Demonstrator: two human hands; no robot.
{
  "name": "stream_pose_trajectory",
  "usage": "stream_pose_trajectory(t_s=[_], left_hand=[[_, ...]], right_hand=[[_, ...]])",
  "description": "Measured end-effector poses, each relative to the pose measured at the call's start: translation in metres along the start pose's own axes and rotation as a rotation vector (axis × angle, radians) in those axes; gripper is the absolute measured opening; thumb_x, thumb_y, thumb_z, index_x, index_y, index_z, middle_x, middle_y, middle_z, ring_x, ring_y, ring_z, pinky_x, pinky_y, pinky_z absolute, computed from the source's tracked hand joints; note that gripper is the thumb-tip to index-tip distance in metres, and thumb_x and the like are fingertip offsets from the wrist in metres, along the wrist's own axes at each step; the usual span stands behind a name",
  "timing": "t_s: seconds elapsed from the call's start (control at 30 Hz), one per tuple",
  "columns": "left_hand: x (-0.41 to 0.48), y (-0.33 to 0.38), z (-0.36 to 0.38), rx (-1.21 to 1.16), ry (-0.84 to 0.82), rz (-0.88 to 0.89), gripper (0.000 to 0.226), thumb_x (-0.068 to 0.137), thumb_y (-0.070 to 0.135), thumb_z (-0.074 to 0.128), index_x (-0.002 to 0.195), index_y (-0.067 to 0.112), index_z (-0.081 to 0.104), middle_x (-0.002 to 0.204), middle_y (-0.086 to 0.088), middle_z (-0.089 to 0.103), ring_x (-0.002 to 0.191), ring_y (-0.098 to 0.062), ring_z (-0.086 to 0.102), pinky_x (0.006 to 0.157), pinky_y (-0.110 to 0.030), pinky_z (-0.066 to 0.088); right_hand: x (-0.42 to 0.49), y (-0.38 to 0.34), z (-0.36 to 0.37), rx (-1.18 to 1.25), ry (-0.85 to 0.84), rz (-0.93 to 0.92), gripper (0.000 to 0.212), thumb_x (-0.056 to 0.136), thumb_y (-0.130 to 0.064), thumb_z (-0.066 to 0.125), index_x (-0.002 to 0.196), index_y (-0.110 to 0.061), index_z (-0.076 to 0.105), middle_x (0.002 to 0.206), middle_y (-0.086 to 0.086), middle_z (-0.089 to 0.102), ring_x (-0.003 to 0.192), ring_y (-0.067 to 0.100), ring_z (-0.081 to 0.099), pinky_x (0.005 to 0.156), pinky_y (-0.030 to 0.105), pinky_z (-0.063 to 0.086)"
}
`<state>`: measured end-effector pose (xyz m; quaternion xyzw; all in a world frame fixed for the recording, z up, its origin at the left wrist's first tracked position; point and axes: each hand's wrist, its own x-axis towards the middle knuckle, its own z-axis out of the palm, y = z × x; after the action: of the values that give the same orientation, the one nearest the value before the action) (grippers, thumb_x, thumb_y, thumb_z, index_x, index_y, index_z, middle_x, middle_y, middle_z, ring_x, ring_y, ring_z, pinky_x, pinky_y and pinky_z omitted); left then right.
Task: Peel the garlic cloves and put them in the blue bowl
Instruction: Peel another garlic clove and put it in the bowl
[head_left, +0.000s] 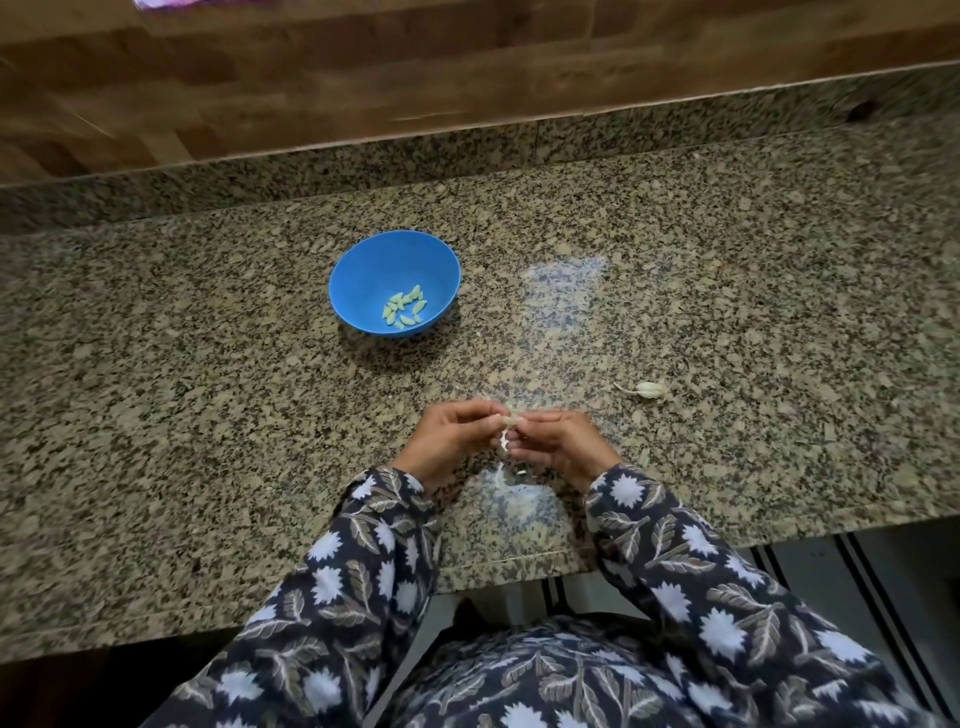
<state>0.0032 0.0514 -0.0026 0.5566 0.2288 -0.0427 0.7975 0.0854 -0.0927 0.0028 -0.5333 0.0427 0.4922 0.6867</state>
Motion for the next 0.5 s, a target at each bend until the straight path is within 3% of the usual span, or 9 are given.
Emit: stream_pose_trajectory(t_s=[0.1, 0.2, 0.3, 0.5], left_hand=[[-0.003, -0.003, 0.002, -0.273, 0.021, -0.136, 0.019, 0.080, -0.005, 0.054, 0.098, -0.004, 0.063, 0.088, -0.014, 0.067, 0.073, -0.015, 0.066, 0.068, -0.021, 0.056], [-0.004, -0.008, 0.004, -0.408, 0.102, -0.139, 0.025, 0.082, -0.005, 0.054, 0.106, -0.003, 0.062, 0.089, -0.015, 0.068, 0.072, -0.015, 0.065, 0.068, -0.020, 0.056], [-0.005, -0.011, 0.009, -0.393, 0.148, -0.112, 0.027, 0.088, -0.006, 0.051, 0.113, -0.002, 0.061, 0.089, -0.012, 0.069, 0.071, -0.012, 0.064, 0.070, -0.019, 0.054], [-0.008, -0.008, 0.012, -0.371, 0.227, -0.072, 0.017, 0.089, -0.002, 0.054, 0.103, -0.002, 0.063, 0.086, -0.014, 0.070, 0.074, -0.017, 0.067, 0.067, -0.021, 0.057]], right_hand=[[-0.002, 0.001, 0.001, 0.064, -0.051, 0.016, 0.014, 0.087, 0.006, 0.049, 0.087, 0.005, 0.064, 0.072, 0.012, 0.070, 0.063, 0.017, 0.068, 0.059, 0.020, 0.056], [0.000, 0.005, 0.003, 0.119, 0.017, -0.030, 0.011, 0.085, 0.004, 0.055, 0.091, 0.006, 0.063, 0.076, 0.014, 0.069, 0.062, 0.016, 0.068, 0.061, 0.020, 0.057], [0.001, 0.009, 0.001, 0.157, 0.086, -0.050, 0.009, 0.082, 0.007, 0.058, 0.090, 0.006, 0.062, 0.072, 0.012, 0.070, 0.060, 0.015, 0.068, 0.063, 0.020, 0.057], [0.001, 0.011, 0.001, 0.133, 0.188, -0.070, 0.004, 0.082, 0.003, 0.060, 0.080, 0.002, 0.064, 0.063, 0.009, 0.067, 0.053, 0.013, 0.065, 0.061, 0.022, 0.055]])
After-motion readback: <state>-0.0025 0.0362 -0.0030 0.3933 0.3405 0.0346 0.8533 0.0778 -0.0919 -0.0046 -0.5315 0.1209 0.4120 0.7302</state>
